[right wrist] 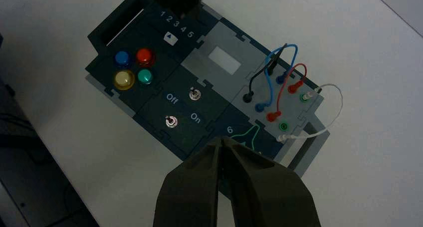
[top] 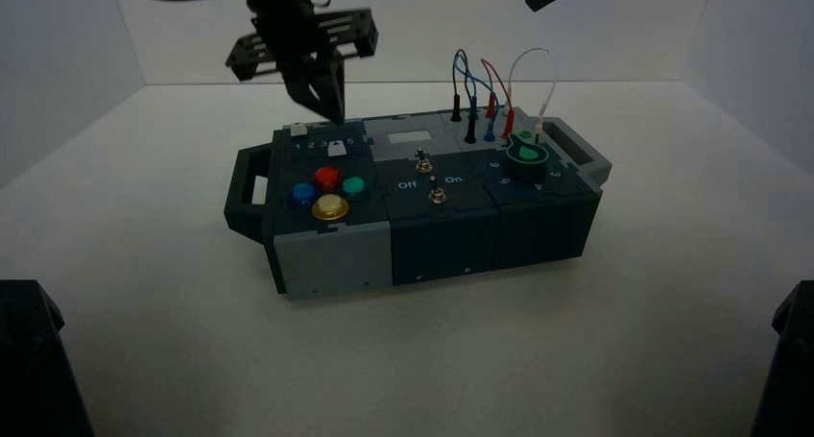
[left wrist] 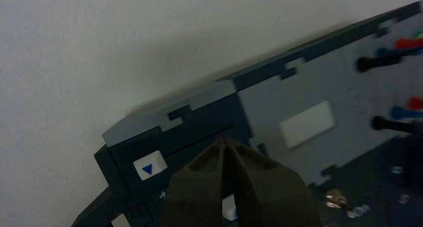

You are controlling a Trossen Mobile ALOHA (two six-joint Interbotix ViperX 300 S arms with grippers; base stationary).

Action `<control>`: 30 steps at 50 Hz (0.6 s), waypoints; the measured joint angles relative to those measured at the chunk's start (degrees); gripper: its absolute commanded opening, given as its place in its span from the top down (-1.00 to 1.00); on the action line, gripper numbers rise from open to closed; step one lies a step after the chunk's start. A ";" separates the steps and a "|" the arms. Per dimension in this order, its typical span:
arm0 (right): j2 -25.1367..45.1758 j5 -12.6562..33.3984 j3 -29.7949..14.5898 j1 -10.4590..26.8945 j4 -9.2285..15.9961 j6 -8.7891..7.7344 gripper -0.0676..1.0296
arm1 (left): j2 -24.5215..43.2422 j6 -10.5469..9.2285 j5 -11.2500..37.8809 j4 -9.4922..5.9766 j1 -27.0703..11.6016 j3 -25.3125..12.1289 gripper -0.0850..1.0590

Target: Move the bottom slider to position 1.

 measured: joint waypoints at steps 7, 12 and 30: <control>0.00 0.09 0.09 -0.09 0.00 0.00 0.92 | 1.67 0.00 -0.09 -0.09 0.00 -0.09 0.91; 0.00 0.18 0.09 -0.09 -0.09 0.00 0.92 | 2.11 0.00 -0.26 -0.09 0.00 -0.18 0.91; 0.00 0.35 0.09 0.00 0.00 0.09 0.92 | 1.14 0.09 -0.62 0.00 2.55 0.88 0.91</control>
